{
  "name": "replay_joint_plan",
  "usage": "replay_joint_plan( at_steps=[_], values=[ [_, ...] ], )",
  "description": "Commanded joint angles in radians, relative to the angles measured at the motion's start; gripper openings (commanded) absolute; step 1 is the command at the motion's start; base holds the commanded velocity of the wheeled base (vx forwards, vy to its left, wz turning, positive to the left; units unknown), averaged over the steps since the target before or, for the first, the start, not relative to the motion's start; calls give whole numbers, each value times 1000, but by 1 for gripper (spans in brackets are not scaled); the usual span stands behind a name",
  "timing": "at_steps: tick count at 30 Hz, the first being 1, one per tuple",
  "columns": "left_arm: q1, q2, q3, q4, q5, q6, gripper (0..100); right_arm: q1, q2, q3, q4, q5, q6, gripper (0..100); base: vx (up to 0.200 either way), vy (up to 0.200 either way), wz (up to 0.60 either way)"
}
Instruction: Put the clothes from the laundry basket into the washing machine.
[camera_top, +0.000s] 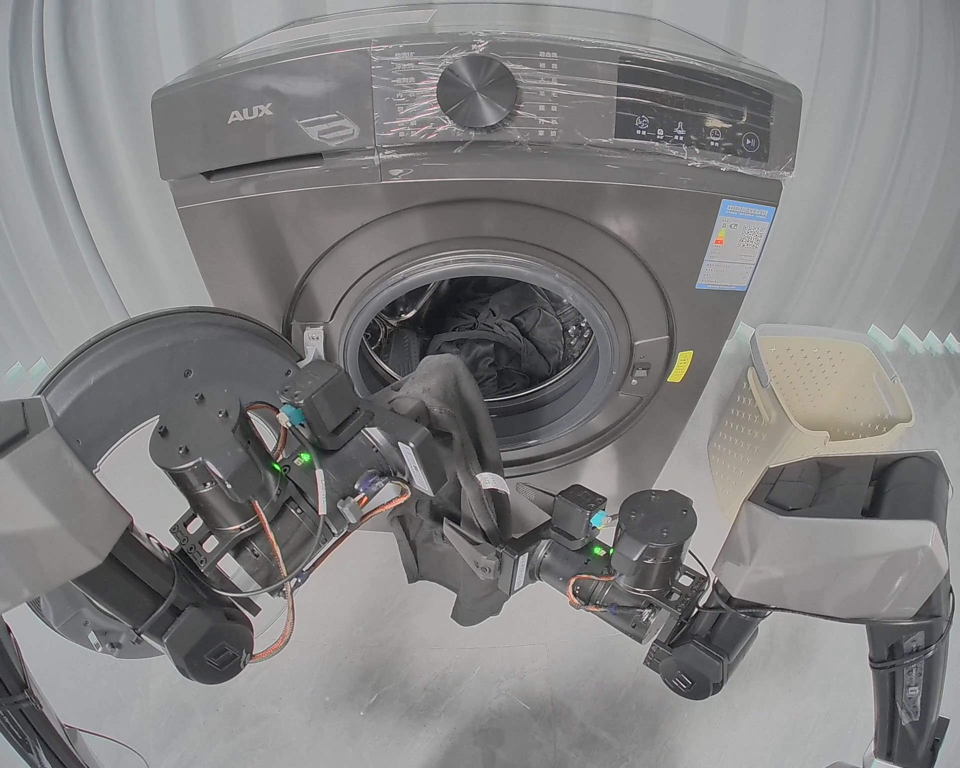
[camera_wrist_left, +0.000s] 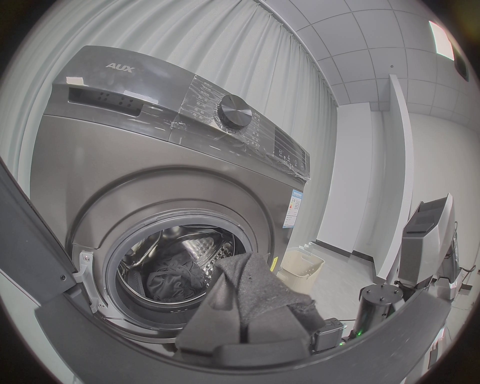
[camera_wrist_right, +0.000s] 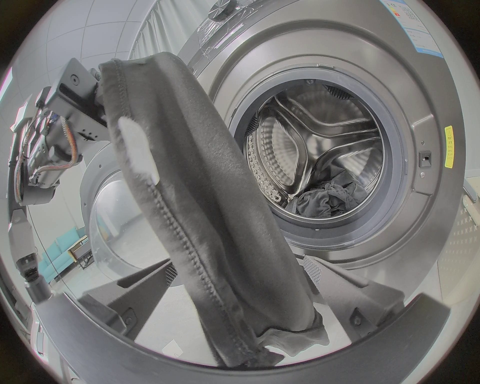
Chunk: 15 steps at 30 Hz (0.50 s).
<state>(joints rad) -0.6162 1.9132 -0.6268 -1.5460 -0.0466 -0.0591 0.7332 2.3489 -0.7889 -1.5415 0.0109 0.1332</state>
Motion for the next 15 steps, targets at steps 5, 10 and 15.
replay_joint_plan(
  at_steps=[5,10,15],
  values=[
    [-10,0,-1,0,1,-1,0,3,46,-47,-2,-2,-1,100,0,0,0],
    [1,1,-1,0,1,1,0,9,46,-39,-3,0,2,100,0,0,0],
    [4,3,-1,0,1,1,0,9,1,11,-3,0,5,100,0,0,0]
  ],
)
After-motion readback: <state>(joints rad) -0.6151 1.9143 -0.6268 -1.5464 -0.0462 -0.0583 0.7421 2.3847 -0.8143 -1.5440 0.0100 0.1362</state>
